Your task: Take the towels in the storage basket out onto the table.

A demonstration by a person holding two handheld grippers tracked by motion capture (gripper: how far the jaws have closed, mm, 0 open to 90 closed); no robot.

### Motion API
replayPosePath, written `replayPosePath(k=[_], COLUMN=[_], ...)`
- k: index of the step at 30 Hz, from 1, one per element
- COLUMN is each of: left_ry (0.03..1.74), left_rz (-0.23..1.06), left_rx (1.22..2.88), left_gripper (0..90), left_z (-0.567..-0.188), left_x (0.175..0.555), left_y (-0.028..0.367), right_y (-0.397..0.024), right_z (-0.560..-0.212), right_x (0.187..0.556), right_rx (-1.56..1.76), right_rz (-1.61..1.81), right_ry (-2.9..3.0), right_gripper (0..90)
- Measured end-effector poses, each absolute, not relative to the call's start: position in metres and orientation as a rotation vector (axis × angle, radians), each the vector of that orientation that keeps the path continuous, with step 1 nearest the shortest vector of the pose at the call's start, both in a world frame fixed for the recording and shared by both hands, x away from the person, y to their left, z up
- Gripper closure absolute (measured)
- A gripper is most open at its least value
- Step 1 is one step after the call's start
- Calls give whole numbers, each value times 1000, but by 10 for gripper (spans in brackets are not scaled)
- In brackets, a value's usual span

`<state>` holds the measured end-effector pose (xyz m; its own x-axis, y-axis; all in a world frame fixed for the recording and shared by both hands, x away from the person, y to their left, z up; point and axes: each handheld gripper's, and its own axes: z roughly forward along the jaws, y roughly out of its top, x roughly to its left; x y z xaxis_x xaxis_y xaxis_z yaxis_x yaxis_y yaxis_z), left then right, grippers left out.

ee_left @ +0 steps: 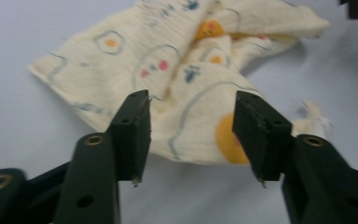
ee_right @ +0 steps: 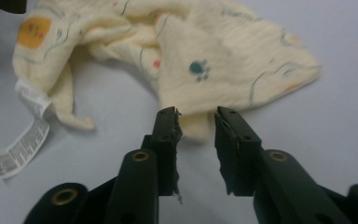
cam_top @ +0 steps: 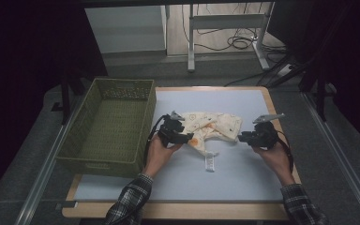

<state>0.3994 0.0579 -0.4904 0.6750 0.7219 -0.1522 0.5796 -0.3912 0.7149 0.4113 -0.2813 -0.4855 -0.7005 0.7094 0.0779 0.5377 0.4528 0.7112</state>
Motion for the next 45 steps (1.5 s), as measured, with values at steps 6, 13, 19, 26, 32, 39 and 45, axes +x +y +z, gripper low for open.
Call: replayPosePath(k=[6, 13, 19, 26, 32, 39, 45], left_ry=[1001, 1001, 998, 1165, 1143, 1007, 908], left_rz=[265, 236, 298, 360, 310, 253, 167], left_rx=[2179, 2179, 2067, 2136, 2094, 2074, 2128], left_gripper=[294, 802, 797, 578, 510, 478, 331], left_z=[-511, -521, -487, -491, -496, -480, -489], left_x=[397, 402, 392, 421, 412, 376, 352], left_y=[41, 41, 64, 69, 76, 72, 51], right_y=[-271, -263, -288, -316, -325, -325, -316], right_z=[-512, -509, -469, -449, -466, -468, -482], right_x=[416, 417, 394, 405, 403, 372, 351], right_rx=[1091, 1073, 1078, 1174, 1240, 1182, 1139], right_rz=[1070, 1090, 1212, 1070, 1080, 1075, 1103], right_ry=[2482, 2471, 2415, 2351, 2360, 2398, 2460], right_gripper=[548, 846, 846, 716, 673, 663, 596])
